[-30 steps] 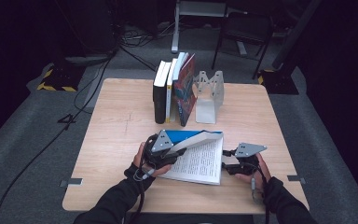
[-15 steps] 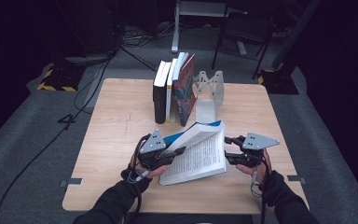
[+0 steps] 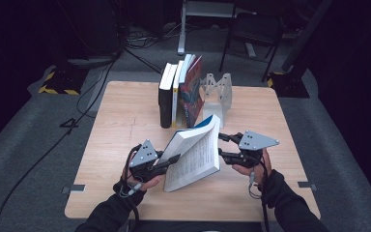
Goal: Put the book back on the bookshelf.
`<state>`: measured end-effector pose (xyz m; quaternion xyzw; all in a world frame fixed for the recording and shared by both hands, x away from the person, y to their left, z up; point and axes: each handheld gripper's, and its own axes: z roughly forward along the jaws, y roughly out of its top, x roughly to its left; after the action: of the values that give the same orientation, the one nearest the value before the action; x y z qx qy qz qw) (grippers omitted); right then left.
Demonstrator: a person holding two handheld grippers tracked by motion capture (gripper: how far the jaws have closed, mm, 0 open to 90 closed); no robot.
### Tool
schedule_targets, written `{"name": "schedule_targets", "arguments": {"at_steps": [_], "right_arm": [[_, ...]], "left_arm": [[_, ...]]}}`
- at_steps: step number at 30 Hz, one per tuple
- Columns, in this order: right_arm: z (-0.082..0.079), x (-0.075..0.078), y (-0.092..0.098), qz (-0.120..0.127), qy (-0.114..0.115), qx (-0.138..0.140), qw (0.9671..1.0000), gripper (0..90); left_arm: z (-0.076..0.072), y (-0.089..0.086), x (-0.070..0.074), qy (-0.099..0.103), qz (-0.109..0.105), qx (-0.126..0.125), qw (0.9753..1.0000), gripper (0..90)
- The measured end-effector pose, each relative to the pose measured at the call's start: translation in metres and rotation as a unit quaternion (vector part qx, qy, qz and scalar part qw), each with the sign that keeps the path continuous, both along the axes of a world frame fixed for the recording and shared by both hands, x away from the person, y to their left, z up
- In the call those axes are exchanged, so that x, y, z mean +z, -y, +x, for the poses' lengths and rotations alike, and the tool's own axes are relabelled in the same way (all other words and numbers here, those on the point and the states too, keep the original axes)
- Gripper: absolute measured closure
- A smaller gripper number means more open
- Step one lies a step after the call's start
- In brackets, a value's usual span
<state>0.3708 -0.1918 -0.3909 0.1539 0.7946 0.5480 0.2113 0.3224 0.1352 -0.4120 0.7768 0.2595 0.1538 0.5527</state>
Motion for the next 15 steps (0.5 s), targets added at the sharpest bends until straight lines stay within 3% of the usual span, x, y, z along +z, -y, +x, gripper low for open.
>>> {"name": "schedule_targets", "arguments": {"at_steps": [8, 12, 15], "right_arm": [[-0.009, 0.007, -0.018, 0.006, 0.015, 0.005, 0.9998, 51.5], [-0.01, 0.009, -0.025, 0.009, 0.02, 0.001, 0.9998, 49.6], [-0.009, 0.01, -0.028, 0.01, 0.017, 0.003, 0.9998, 49.7]], "left_arm": [[-0.01, -0.008, -0.003, 0.004, 0.018, 0.022, 0.9996, 72.5], [-0.017, -0.003, -0.003, 0.011, 0.048, 0.036, 0.9982, 65.0], [-0.018, 0.002, -0.004, 0.01, 0.055, 0.036, 0.9978, 61.2]]}}
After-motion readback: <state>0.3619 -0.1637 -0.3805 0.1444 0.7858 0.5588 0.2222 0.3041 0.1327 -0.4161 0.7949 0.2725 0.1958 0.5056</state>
